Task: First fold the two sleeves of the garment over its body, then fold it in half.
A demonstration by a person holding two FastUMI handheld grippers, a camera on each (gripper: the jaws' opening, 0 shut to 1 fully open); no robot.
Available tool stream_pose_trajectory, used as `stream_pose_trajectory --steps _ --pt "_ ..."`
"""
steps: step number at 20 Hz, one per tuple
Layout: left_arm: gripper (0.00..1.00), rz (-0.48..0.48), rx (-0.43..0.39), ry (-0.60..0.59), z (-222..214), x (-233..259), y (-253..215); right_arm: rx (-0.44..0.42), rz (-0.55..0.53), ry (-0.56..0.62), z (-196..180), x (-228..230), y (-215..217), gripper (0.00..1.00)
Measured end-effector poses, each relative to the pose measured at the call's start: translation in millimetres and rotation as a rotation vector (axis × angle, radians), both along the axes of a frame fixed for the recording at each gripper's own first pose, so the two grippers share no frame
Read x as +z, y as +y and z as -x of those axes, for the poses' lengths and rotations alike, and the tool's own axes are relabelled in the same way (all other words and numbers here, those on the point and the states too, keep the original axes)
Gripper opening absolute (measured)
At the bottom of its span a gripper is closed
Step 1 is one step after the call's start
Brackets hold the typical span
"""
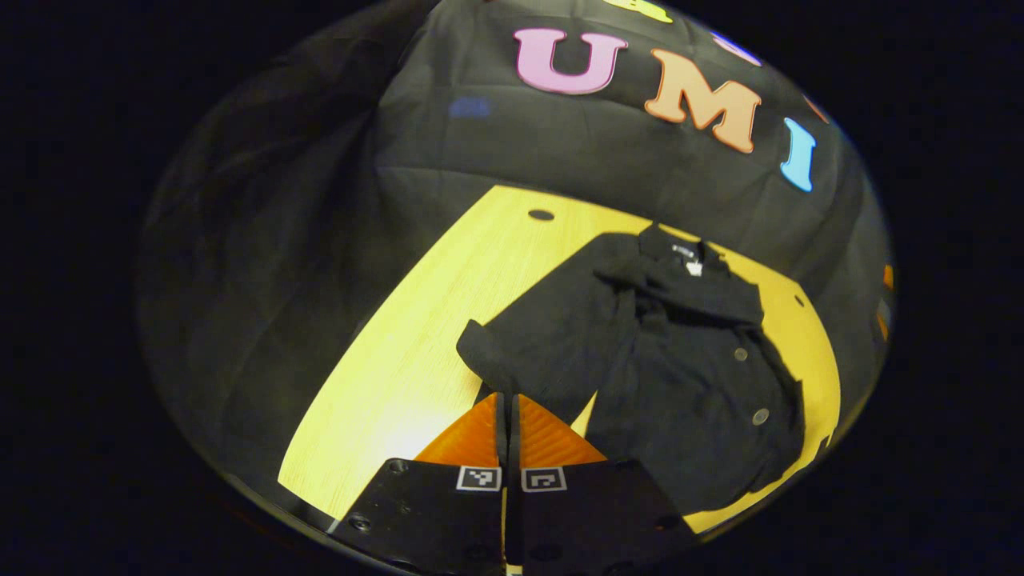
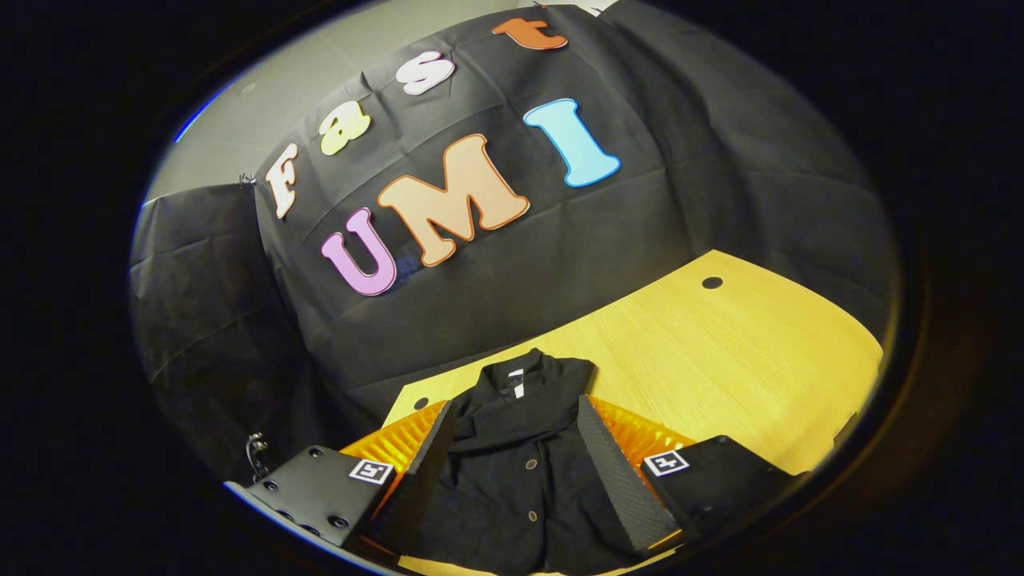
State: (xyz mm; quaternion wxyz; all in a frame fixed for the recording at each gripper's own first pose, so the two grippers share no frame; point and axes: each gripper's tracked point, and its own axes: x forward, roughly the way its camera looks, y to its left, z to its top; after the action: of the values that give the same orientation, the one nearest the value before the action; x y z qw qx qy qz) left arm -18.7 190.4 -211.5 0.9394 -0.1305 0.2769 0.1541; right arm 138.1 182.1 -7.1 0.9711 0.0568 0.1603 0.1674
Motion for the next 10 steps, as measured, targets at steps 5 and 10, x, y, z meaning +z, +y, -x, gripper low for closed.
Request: stream_pose_trajectory --steps 5,10 --pt "0.0 -0.012 -0.054 -0.195 -68.2 90.3 -50.1 0.002 0.059 0.025 -8.4 -1.5 -37.1 0.98" --pt "0.0 -0.023 -0.144 -0.296 -123.3 136.2 -126.9 -0.007 0.08 0.095 -18.6 -23.0 -76.3 0.98"
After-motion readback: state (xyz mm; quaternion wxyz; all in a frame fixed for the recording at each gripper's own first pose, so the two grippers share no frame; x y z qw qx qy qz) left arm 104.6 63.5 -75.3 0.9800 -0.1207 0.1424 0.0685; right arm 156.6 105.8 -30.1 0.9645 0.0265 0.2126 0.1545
